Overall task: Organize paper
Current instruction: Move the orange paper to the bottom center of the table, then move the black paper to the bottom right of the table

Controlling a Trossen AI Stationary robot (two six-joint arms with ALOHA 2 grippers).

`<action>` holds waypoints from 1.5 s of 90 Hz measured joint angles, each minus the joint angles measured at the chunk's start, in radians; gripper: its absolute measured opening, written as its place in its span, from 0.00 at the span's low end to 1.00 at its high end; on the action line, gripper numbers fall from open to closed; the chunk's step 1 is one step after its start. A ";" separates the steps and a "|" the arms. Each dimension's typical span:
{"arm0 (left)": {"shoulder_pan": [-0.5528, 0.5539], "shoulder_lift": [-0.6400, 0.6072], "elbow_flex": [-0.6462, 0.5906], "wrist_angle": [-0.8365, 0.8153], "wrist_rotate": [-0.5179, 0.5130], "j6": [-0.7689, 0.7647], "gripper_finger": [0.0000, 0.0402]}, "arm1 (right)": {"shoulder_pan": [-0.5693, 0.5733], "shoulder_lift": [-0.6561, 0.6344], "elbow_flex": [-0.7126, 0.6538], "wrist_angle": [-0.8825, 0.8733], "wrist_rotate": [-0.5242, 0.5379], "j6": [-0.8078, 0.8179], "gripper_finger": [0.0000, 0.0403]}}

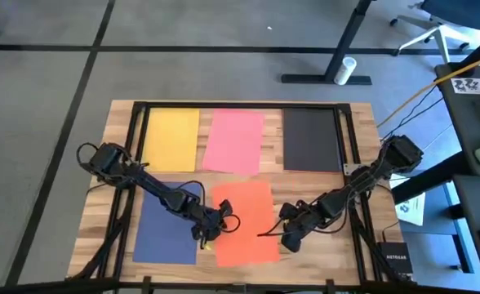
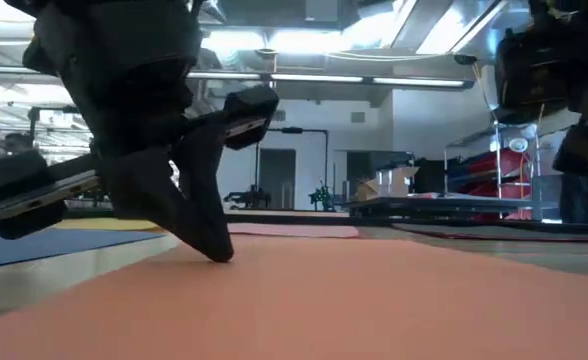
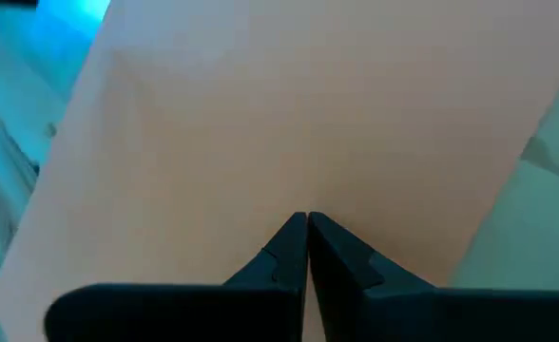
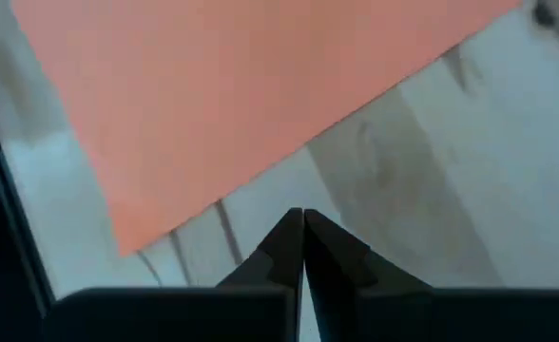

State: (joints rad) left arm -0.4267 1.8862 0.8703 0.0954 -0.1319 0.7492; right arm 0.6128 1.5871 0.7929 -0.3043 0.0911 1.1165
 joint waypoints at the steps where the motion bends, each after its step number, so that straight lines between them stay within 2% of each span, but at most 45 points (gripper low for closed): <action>1: 0.000 0.000 0.000 -0.001 0.000 0.005 0.00 | 0.000 0.000 0.000 0.001 0.002 0.000 0.00; 13: -0.002 -0.005 0.000 -0.008 -0.016 0.041 0.00 | 0.002 0.000 0.000 0.014 0.014 0.001 0.00; 40: -0.029 -0.092 -0.010 -0.024 -0.144 0.027 0.00 | 0.002 0.000 0.000 0.020 0.064 0.002 0.00; 65: -0.032 -0.199 -0.008 0.000 -0.246 -0.226 0.00 | 0.002 0.000 0.001 0.017 0.207 -0.023 0.00; 74: -0.026 -0.227 -0.006 0.025 -0.299 -0.382 0.00 | 0.001 0.000 0.001 -0.029 0.291 -0.024 0.00; 83: -0.005 -0.245 -0.006 0.066 -0.309 -0.560 0.00 | -0.021 -0.001 0.004 -0.137 0.360 -0.026 0.01; 99: 0.079 -0.235 -0.005 0.089 -0.309 -0.827 0.00 | -0.113 -0.001 0.041 -0.376 0.446 -0.118 0.13; 109: 0.150 -0.218 -0.005 0.086 -0.311 -0.944 0.00 | -0.194 -0.001 0.049 -0.432 0.467 -0.239 0.24; 122: 0.242 -0.187 -0.005 0.086 -0.312 -0.991 0.00 | -0.309 -0.001 0.049 -0.425 0.465 -0.411 0.34; 135: 0.313 -0.157 -0.005 0.089 -0.312 -1.005 0.00 | -0.402 -0.001 0.049 -0.391 0.459 -0.542 0.37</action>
State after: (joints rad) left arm -0.1134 1.7289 0.8658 0.1839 -0.4439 -0.2559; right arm 0.2106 1.5864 0.8417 -0.6950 0.5504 0.5742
